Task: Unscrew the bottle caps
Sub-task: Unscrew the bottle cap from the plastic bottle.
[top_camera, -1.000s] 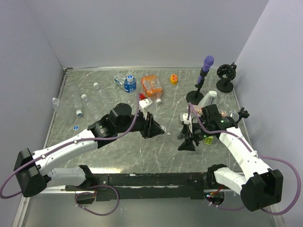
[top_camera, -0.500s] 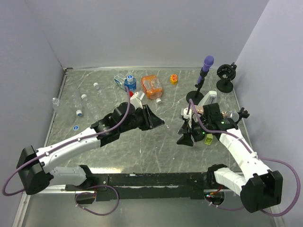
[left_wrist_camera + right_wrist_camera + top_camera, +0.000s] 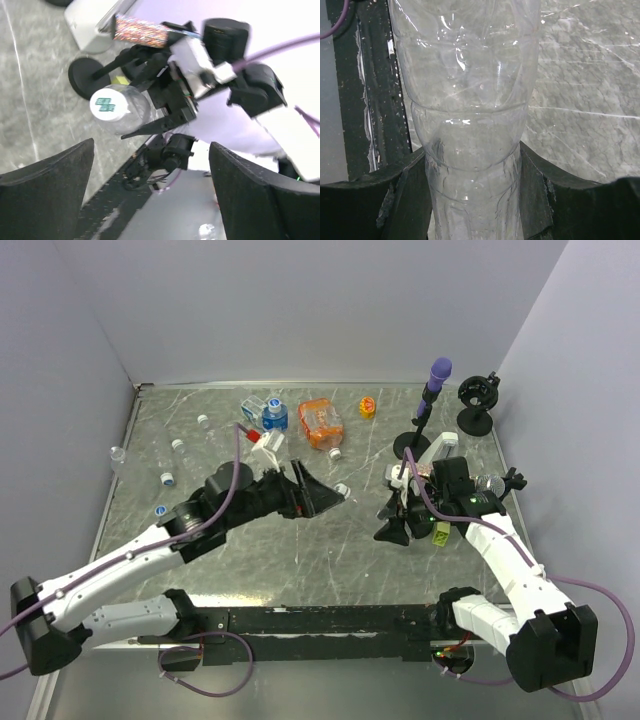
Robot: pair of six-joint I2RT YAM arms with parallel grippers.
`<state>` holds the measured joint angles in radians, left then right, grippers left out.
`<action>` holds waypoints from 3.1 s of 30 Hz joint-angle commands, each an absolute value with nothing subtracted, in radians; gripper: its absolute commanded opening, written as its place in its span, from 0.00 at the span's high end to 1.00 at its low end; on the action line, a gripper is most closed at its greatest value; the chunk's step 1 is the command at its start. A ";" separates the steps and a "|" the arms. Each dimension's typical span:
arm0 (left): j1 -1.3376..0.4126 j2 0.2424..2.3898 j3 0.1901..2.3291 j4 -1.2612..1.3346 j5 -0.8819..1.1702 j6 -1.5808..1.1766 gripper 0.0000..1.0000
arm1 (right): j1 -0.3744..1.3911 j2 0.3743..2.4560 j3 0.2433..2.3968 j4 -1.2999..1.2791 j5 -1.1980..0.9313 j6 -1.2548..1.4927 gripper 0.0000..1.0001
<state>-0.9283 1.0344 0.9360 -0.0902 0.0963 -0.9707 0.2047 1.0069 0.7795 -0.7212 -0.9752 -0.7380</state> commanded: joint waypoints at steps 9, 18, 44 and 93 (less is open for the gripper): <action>-0.917 0.862 0.824 -0.051 0.501 -0.013 0.03 | 0.202 0.979 0.810 -0.908 -1.130 -1.011 0.88; -0.916 1.000 0.899 -0.015 0.569 0.143 0.07 | 0.204 0.985 0.810 -0.950 -1.149 -1.065 0.87; -0.902 1.146 0.982 0.018 0.618 0.101 0.63 | 0.213 0.993 0.813 -0.957 -1.143 -1.069 0.87; -0.954 0.967 1.073 -0.284 0.104 -0.569 0.01 | 0.218 0.973 0.810 -0.940 -1.124 -1.052 0.87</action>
<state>-0.9508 1.1416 1.1339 -0.4049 0.1886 -0.7761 0.2127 0.9962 0.7807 -0.9642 -1.0863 -1.0229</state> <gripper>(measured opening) 0.943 0.624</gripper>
